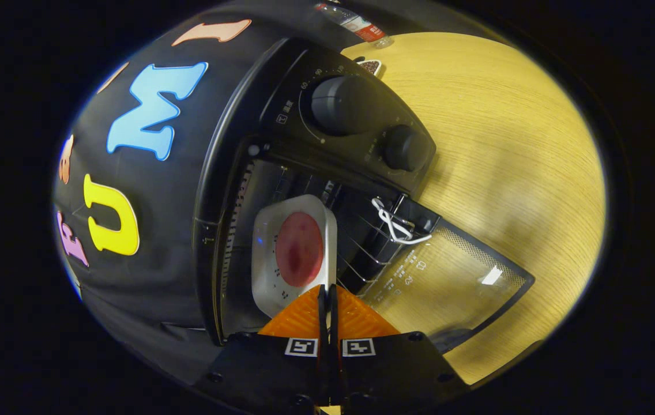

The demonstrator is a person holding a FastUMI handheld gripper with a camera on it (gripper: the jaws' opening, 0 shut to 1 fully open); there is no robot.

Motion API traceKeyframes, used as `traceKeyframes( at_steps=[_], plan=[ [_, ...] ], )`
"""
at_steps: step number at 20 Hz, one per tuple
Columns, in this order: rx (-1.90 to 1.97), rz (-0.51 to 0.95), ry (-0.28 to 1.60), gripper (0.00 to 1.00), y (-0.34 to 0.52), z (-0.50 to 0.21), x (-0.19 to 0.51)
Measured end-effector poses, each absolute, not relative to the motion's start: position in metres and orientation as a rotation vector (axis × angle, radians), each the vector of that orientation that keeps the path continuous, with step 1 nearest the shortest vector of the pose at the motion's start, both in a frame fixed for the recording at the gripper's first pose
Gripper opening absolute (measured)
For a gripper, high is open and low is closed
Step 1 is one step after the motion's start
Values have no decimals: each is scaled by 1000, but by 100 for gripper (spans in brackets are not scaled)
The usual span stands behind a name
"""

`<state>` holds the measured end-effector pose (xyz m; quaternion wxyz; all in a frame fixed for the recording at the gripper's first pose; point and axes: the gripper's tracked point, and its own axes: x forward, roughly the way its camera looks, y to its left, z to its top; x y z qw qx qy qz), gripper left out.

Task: Open the toaster oven, put the food inside, and close the toaster oven door.

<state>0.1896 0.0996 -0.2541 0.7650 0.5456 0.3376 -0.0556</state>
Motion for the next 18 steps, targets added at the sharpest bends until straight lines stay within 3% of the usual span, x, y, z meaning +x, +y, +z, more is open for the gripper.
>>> traceKeyframes(
  at_steps=[8,14,18],
  plan=[
    [1216,-209,615,3,88,-249,217],
    [1220,-153,655,5,122,-260,215],
    [1244,-99,636,16,136,-250,214]
  ],
)
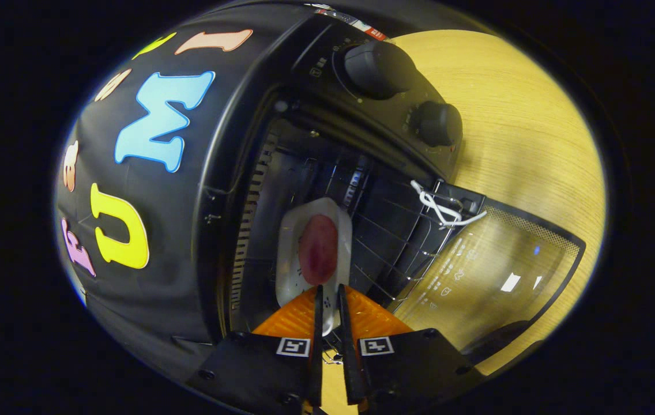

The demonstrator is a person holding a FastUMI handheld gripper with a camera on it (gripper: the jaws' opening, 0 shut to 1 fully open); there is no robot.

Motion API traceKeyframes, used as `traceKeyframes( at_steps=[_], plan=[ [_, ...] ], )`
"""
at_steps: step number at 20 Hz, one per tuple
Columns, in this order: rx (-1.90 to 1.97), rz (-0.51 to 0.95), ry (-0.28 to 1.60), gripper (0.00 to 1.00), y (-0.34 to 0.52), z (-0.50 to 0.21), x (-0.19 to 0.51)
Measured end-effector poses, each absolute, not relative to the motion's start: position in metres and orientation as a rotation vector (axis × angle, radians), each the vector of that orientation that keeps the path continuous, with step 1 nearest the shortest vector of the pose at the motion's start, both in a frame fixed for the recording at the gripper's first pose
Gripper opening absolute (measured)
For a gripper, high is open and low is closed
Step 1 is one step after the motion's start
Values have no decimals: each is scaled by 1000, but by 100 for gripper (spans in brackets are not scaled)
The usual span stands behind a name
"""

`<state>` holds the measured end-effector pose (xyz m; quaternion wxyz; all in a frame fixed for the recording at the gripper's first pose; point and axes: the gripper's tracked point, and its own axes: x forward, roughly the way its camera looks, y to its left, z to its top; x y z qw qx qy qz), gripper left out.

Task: Open the toaster oven, put the food inside, and close the toaster oven door.

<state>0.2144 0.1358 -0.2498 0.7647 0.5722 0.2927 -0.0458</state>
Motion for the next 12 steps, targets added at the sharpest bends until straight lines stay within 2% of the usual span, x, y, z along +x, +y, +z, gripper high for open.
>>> traceKeyframes(
  at_steps=[1,7,8,12],
  plan=[
    [1247,-81,627,19,139,-242,211],
    [1163,10,673,93,154,-228,170],
    [1144,23,681,98,156,-226,162],
    [981,77,719,98,157,-223,135]
  ],
)
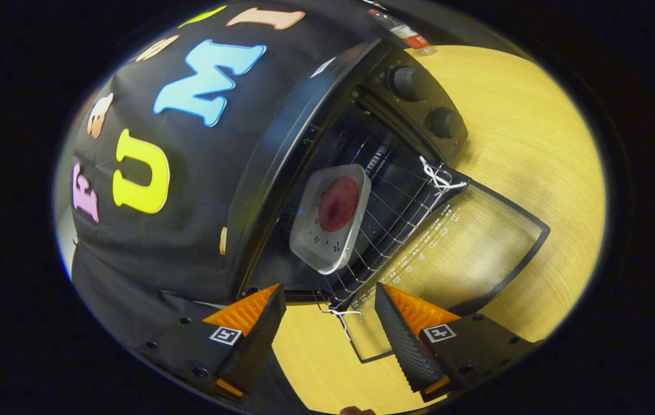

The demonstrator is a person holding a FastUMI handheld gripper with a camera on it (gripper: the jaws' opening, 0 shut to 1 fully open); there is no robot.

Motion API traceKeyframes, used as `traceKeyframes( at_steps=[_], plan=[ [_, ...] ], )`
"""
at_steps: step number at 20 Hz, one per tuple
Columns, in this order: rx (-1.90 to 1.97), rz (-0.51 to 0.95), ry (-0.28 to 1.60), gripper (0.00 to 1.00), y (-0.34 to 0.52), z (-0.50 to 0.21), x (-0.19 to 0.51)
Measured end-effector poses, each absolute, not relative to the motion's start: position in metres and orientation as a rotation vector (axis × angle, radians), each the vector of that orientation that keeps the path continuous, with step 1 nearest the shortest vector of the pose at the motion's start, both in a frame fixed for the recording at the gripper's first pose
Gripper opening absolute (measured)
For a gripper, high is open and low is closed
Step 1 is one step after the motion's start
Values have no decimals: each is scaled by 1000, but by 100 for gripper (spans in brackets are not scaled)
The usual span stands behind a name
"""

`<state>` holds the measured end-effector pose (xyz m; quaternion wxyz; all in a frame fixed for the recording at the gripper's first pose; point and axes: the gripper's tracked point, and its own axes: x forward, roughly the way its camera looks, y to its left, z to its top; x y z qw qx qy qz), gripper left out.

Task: Open the toaster oven, put the food inside, and close the toaster oven door.

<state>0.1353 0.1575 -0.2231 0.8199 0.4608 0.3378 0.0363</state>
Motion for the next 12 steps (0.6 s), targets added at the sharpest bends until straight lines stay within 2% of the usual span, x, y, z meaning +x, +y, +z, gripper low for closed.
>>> traceKeyframes(
  at_steps=[7,12],
  plan=[
    [518,182,780,98,153,-237,94],
    [253,202,848,99,142,-264,69]
  ],
)
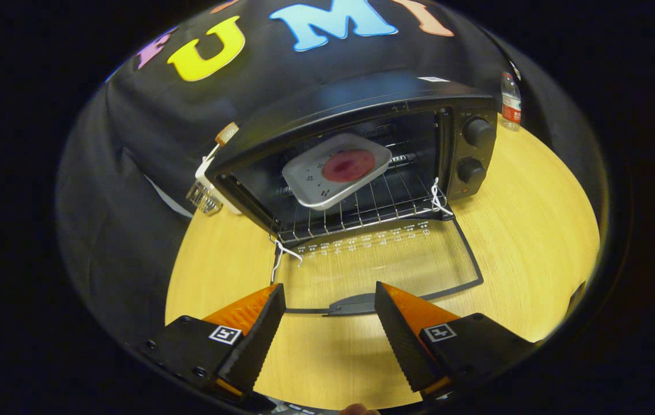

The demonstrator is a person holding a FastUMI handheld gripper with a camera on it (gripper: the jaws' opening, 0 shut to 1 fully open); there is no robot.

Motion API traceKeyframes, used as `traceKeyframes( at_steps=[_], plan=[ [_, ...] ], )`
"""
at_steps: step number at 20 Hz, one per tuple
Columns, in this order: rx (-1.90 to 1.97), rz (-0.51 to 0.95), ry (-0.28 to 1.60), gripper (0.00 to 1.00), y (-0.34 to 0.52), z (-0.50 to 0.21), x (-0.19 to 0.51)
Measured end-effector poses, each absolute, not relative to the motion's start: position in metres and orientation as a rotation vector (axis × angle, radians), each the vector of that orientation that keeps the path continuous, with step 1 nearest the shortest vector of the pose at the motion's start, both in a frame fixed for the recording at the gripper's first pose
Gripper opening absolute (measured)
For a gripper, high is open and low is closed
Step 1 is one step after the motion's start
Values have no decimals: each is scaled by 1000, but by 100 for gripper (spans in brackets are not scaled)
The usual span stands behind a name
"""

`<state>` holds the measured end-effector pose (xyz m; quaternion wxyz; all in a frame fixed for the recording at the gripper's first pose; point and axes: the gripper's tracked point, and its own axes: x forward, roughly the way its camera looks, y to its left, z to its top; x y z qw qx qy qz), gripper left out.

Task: Open the toaster oven, put the food inside, and close the toaster oven door.

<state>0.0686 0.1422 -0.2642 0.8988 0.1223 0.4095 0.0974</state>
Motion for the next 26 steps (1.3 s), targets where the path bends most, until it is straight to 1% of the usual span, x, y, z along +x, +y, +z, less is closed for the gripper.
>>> traceKeyframes(
  at_steps=[4,10,18,24,26],
  plan=[
    [74,183,896,99,127,-280,52],
    [-36,176,954,99,121,-305,41],
    [-85,148,1034,99,118,-333,38],
    [-58,116,1053,99,124,-348,45],
    [-39,96,1033,99,125,-347,52]
  ],
)
